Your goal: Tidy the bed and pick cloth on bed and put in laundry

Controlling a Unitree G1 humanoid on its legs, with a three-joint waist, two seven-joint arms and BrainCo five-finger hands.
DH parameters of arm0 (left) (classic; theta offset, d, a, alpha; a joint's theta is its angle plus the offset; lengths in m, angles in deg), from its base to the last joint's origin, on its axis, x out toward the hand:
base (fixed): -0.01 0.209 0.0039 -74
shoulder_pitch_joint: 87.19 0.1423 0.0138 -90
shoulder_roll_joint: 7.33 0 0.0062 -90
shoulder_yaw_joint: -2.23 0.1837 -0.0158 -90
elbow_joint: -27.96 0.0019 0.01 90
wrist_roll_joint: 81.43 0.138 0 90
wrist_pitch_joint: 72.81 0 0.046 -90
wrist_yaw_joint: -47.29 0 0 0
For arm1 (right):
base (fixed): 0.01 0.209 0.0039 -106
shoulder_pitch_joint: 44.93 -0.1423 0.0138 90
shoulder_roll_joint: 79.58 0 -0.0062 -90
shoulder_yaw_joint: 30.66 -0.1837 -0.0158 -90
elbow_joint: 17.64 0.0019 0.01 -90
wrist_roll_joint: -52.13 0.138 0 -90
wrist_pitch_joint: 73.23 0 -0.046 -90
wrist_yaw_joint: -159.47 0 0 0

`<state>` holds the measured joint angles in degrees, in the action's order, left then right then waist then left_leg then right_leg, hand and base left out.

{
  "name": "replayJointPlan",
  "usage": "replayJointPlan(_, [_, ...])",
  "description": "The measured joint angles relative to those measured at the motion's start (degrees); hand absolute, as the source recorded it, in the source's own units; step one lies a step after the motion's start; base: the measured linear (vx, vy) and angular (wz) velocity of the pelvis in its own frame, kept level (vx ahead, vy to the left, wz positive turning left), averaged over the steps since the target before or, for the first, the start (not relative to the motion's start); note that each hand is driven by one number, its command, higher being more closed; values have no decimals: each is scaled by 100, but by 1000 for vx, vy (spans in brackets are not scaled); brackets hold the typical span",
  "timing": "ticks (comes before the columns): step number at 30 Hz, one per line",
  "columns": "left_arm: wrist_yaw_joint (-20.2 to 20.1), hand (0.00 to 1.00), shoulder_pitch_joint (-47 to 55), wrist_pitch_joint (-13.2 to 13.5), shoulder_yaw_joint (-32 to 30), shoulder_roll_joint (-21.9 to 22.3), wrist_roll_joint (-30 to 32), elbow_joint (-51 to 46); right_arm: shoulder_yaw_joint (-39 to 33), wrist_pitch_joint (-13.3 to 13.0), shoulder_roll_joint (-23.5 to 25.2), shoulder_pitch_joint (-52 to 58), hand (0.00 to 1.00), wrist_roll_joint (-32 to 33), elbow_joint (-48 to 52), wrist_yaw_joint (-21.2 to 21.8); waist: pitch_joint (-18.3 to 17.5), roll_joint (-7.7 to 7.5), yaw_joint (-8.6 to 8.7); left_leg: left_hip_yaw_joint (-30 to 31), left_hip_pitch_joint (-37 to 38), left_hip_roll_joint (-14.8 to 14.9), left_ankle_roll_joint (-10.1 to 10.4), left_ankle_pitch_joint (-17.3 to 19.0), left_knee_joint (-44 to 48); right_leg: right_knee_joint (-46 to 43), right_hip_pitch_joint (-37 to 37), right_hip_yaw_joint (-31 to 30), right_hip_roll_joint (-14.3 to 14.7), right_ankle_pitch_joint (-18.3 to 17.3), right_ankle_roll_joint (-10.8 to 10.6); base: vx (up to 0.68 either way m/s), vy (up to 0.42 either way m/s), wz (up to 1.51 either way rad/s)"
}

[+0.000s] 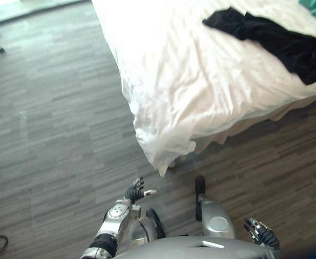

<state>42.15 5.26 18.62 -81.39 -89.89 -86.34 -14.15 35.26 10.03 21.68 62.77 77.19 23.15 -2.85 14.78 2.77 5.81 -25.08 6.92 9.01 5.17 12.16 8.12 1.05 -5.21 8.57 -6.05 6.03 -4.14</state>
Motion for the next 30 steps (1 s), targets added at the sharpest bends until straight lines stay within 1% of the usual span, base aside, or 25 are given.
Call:
replayJointPlan(3, [5,0,96,-6,-109,-12,-1,76,4,-51,-17,-20,0,-421,-131,-28,-126,80,-15,-89,133,-18,5,3,108,114,176,-133,-2,18,-27,28,8,-14])
replayJointPlan(5, [16,0,226,-51,-319,-60,-7,76,30,-53,-51,-129,0,-453,-279,-65,-157,-6,-93,13,17,-31,1,11,739,129,234,-399,-41,24,-34,-7,-8,-63])
replayJointPlan(7, [8,0,474,-86,-568,-55,-6,85,139,-121,-209,-227,0,-451,-380,-98,-150,-84,-215,679,-115,-66,-53,86,1475,129,283,-900,-29,44,-35,-34,2,-117])
replayJointPlan(8, [-12,0,601,-46,-643,2,-7,94,216,-195,-322,-253,0,-450,-433,-97,-212,17,-297,1221,-96,-136,-141,263,1579,212,280,-1192,69,59,-97,-29,76,-122])
replayJointPlan(9, [-69,0,664,6,-696,58,-7,134,251,-229,-436,-277,0,-450,-440,-95,-269,108,-305,1545,-45,-157,-148,391,1551,278,246,-1380,151,125,-141,-23,130,-113])
replayJointPlan(11, [-150,0,714,144,-700,99,-9,311,258,-303,-544,-334,0,-424,-440,-97,-320,155,-281,1899,142,-331,-164,575,1179,334,115,-1686,256,264,-229,-54,139,-85])
replayJointPlan(12, [-216,0,693,214,-697,103,-9,316,272,-334,-510,-368,0,-388,-462,-95,-375,98,-222,1928,229,-411,-193,701,857,419,-12,-1833,277,416,-278,-91,107,-67])
replayJointPlan(13, [-247,0,673,252,-693,110,-8,317,272,-353,-491,-379,0,-381,-474,-96,-434,112,-200,1903,234,-419,-211,798,701,442,-105,-1885,293,491,-292,-121,106,-55])
replayJointPlan(14, [-306,0,532,303,-695,106,-5,361,271,-377,-418,-407,0,-363,-499,-87,-402,19,-186,1769,322,-456,-291,939,471,439,-230,-1957,280,628,-313,-142,105,-67])
replayJointPlan(15, [-345,0,437,309,-694,92,2,461,284,-380,-294,-379,0,-235,-503,16,-351,-156,-205,1555,418,-558,-308,929,477,426,-243,-2132,241,708,-299,-146,96,-71])
replayJointPlan(16, [-360,0,440,309,-695,97,7,510,288,-380,-237,-336,0,-125,-501,67,-360,-195,-197,1469,455,-587,-313,943,500,377,-259,-2178,242,703,-290,-122,68,-74])
replayJointPlan(17, [-398,0,468,314,-682,124,73,533,324,-382,-123,-206,0,23,-414,180,-382,-225,-165,1272,522,-596,-341,960,501,184,-355,-2111,250,556,-114,-67,70,-70])
replayJointPlan(18, [-449,0,475,341,-684,174,123,529,345,-407,-10,-158,0,50,-334,276,-395,-236,-136,1063,555,-551,-386,939,457,-17,-491,-1698,241,228,257,-32,70,-77])
replayJointPlan(19, [-467,0,483,350,-689,185,131,527,371,-411,42,-157,0,49,-340,300,-405,-161,-127,922,593,-490,-424,913,404,-182,-584,-1463,253,24,350,8,58,-97])
replayJointPlan(20, [-496,0,526,362,-701,232,142,523,498,-411,97,-179,0,47,-343,311,-408,-99,-115,656,622,-342,-426,909,386,-1117,-926,-958,331,-48,352,29,24,-77])
replayJointPlan(21, [-509,0,559,361,-705,255,154,521,539,-411,121,-178,0,47,-334,314,-418,-72,-65,572,632,-279,-425,908,386,-1674,-1030,-696,359,-152,421,78,2,-90])
replayJointPlan(22, [-554,0,592,324,-751,236,152,491,562,-411,157,-176,0,60,-292,308,-419,-47,-53,361,741,-223,-409,900,381,-2584,-1079,-197,368,-625,543,121,-16,-108])
replayJointPlan(23, [-579,0,624,279,-837,201,155,419,638,-414,142,-155,0,63,-197,297,-422,-158,-83,107,865,-360,-403,896,416,-2905,-1107,281,292,-824,721,97,14,-131])
replayJointPlan(24, [-575,0,611,242,-896,203,165,424,707,-417,121,-181,0,62,-138,282,-419,-217,-125,14,893,-432,-448,870,502,-2955,-1129,471,260,-780,810,-9,11,-175])
replayJointPlan(25, [-573,0,538,155,-917,153,210,471,857,-492,137,-247,0,64,-40,271,-408,-368,-225,130,559,-567,-696,918,880,-2221,-964,342,242,-378,864,-118,-3,-141])
replayJointPlan(26, [-564,0,516,137,-918,130,215,494,852,-483,146,-392,0,57,-86,262,-423,-347,-238,240,438,-593,-764,897,518,-1658,-773,129,428,-172,675,-263,-66,-141])
replayJointPlan(27, [-533,0,508,143,-931,184,205,430,766,-414,100,-484,0,41,-59,264,-366,-124,-217,73,427,-411,-516,302,9,-2435,-831,521,352,-738,769,-237,-107,-113])
replayJointPlan(28, [-408,0,473,26,-940,205,169,554,617,-323,108,-531,0,35,-216,250,-346,-135,-176,-263,588,-489,-540,289,-38,-3776,-747,925,-122,-1652,702,-180,-111,-99])
replayJointPlan(29, [-348,0,492,-20,-941,171,101,579,585,-288,109,-544,0,-4,-278,255,-345,-69,-173,-342,646,-489,-532,287,-103,-3970,-580,1068,-283,-1862,695,-18,-99,-88])
replayJointPlan(30, [-307,0,528,-56,-958,201,92,586,569,-262,108,-539,0,-90,-376,259,-395,-131,-173,-514,699,-463,-503,270,-123,-3985,-331,1200,-489,-1986,618,25,-68,-75])
